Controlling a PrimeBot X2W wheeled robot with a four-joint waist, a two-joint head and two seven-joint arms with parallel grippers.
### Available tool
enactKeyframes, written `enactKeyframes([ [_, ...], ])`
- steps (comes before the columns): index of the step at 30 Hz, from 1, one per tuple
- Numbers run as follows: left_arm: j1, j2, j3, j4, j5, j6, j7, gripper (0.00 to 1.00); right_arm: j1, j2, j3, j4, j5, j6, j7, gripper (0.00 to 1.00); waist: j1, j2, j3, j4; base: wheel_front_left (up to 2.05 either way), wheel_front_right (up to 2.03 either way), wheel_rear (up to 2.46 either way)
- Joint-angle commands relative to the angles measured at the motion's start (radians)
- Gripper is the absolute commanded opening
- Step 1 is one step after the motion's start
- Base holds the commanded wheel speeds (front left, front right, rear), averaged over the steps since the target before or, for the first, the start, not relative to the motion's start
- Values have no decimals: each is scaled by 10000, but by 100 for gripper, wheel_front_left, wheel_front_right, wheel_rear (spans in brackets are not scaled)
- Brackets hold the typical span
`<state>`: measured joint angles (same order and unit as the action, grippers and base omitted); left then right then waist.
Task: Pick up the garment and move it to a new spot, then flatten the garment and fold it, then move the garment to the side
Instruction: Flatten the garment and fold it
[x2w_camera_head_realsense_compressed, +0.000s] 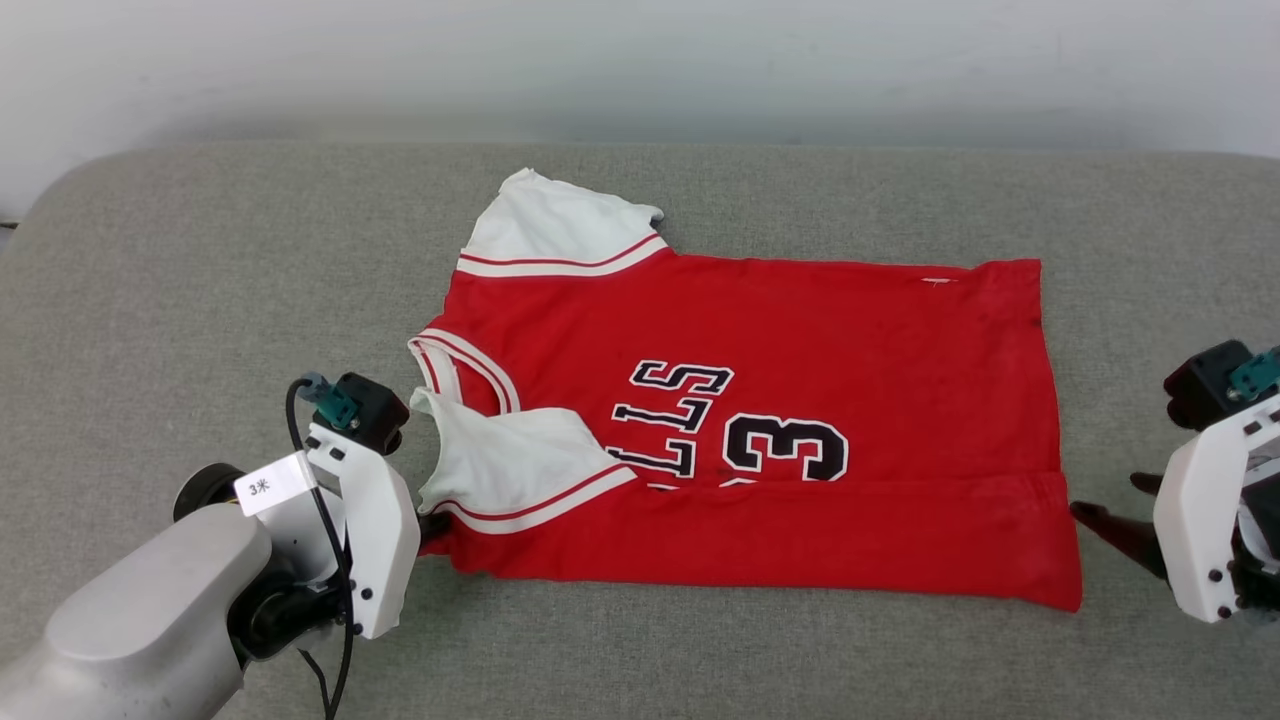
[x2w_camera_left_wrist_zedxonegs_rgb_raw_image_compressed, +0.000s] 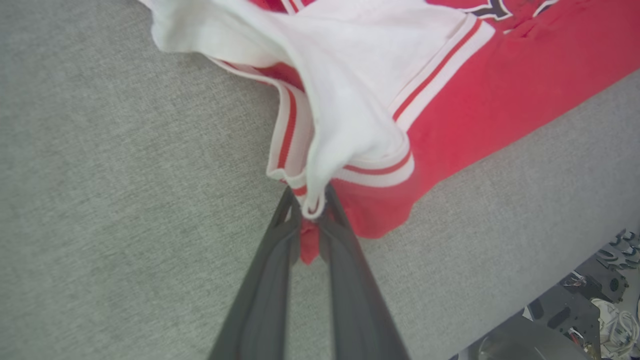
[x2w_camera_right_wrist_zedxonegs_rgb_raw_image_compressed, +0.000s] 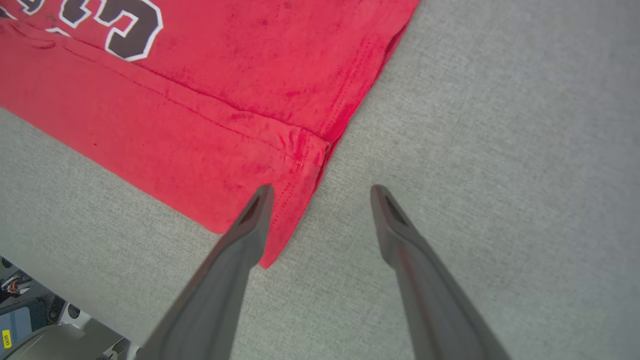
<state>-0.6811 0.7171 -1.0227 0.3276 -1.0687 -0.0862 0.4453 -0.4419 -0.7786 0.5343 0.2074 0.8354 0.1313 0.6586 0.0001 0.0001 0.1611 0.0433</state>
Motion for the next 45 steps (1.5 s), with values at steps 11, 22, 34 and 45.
enactKeyframes([
  [11, -256, -63, 51, -262, 234, 126, -227, 0, 411, 957, 686, 1230, -411, -10, -305, 100, -1, -1, 632, 158, 0, 0, 0],
  [22, 22, -28, 57, -72, 93, -4, -468, 0, 596, 1429, 1749, 1672, -60, 55, -1181, 0, -1, -1, 590, 73, 0, 0, 0],
  [34, 665, 428, 165, -336, -196, 197, -776, 0, 671, 566, 1272, 1101, 308, -10, -2566, 0, -1, -1, -331, -13, 0, 0, 0],
  [45, 2096, 1346, 46, -1651, -534, 850, -1067, 0, 1855, 26, 683, 66, 492, -10, -2708, 0, -1, -1, -1127, -100, 0, 0, 0],
])
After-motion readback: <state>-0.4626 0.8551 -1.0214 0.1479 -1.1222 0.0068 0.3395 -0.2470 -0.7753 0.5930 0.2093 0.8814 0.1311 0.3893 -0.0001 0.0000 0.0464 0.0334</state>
